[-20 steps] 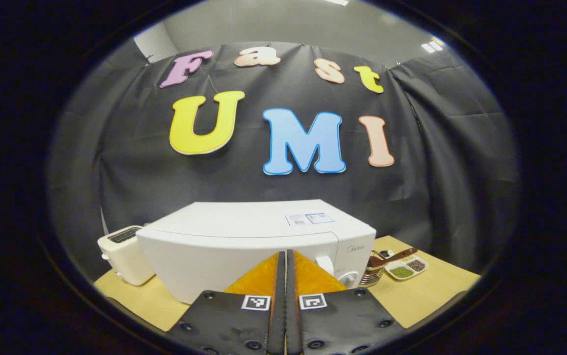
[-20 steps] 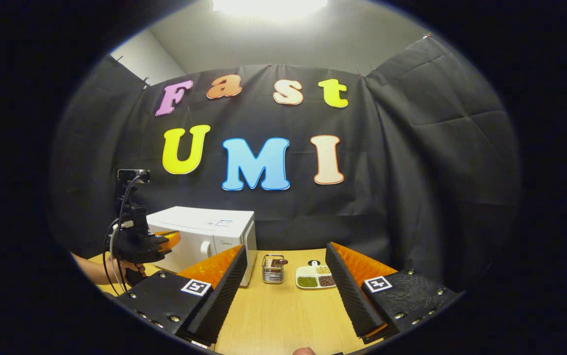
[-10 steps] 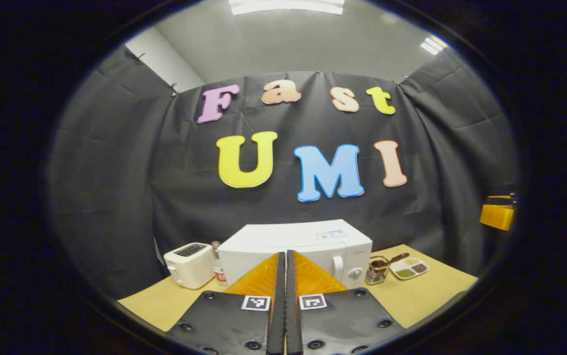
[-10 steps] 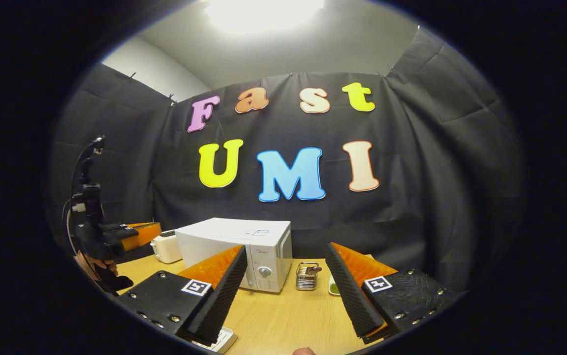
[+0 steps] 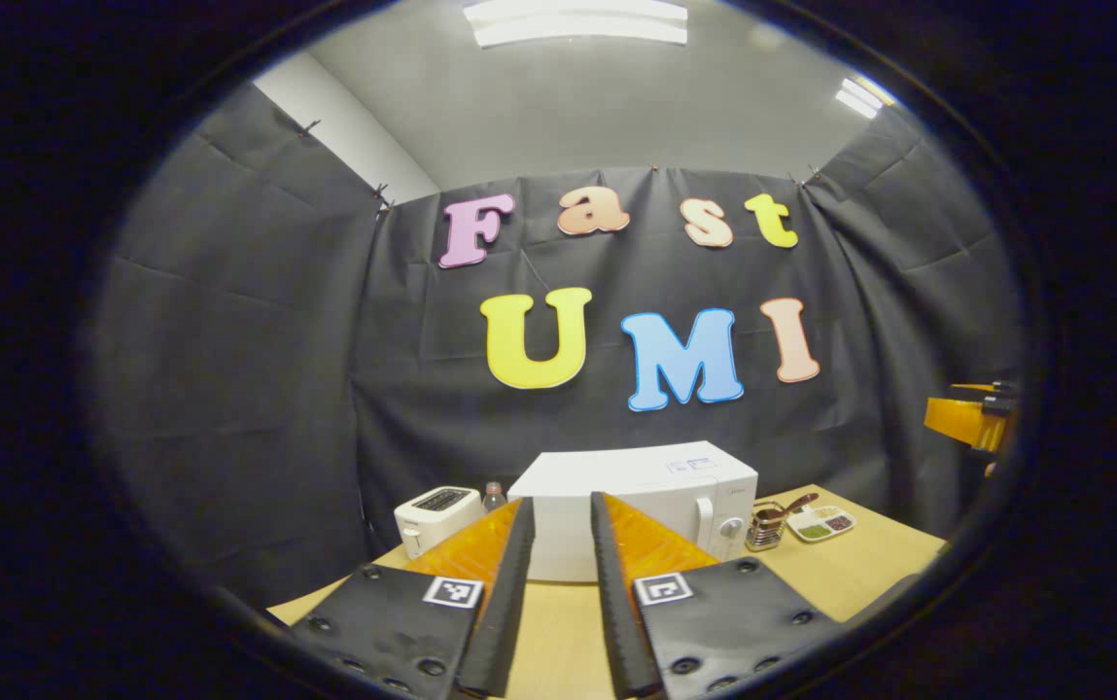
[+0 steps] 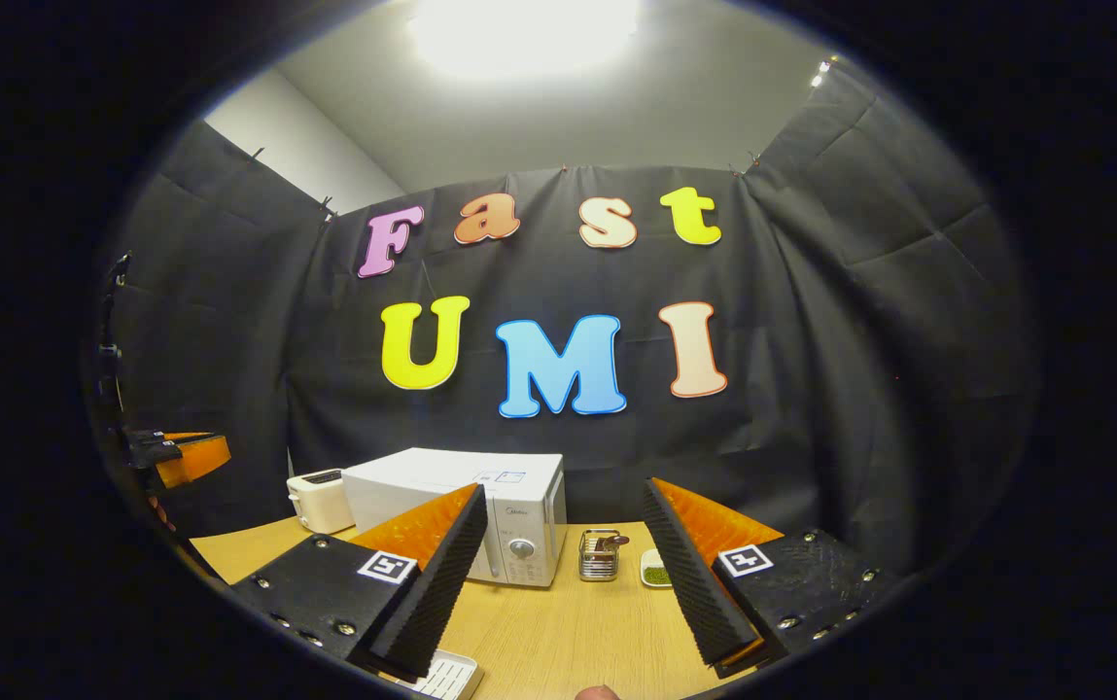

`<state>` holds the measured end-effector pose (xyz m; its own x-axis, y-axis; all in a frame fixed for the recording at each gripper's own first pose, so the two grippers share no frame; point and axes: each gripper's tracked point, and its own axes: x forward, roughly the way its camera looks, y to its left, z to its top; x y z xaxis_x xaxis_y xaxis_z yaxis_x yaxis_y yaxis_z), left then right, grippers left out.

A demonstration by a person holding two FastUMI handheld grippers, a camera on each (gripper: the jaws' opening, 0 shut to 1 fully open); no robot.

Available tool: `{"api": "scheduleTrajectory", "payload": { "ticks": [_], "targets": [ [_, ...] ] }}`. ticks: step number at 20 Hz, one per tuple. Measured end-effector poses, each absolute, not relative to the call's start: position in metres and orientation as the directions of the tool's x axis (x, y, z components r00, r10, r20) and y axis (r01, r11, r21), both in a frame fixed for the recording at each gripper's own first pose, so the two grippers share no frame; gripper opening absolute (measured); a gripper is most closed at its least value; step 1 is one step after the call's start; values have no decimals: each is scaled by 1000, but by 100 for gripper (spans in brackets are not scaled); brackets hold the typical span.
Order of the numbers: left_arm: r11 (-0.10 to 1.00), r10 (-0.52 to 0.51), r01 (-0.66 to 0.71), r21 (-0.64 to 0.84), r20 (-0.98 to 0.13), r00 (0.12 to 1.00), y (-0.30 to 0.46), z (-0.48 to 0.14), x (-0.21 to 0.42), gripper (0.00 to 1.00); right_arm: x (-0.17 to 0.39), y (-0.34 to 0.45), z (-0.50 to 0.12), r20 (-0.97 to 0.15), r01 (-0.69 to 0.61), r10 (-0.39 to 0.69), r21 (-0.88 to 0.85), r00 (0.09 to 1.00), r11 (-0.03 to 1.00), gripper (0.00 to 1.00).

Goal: Open the microwave oven with the left hand, put the food in, and close the microwave oven.

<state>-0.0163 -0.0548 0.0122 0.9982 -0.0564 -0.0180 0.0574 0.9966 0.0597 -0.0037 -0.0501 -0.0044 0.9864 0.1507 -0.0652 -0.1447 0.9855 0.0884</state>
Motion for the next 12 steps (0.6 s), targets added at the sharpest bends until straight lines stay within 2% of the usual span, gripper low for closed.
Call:
{"api": "scheduleTrajectory", "payload": {
  "ticks": [3,4,7,12],
  "targets": [
    [997,-56,56,56,-7,998,-40,14,-28,85,-12,-41,2,-60,-117,122,83,991,990,97],
    [997,-60,60,48,-8,998,-37,14,-29,91,-14,-37,3,-59,-111,117,84,991,990,97],
    [998,-50,49,32,12,999,-24,19,-35,95,-19,-29,4,-64,-96,102,82,993,992,97],
    [997,-61,59,52,47,997,-23,27,-41,94,-29,-19,8,-62,-86,93,96,994,992,97]
  ]
}}
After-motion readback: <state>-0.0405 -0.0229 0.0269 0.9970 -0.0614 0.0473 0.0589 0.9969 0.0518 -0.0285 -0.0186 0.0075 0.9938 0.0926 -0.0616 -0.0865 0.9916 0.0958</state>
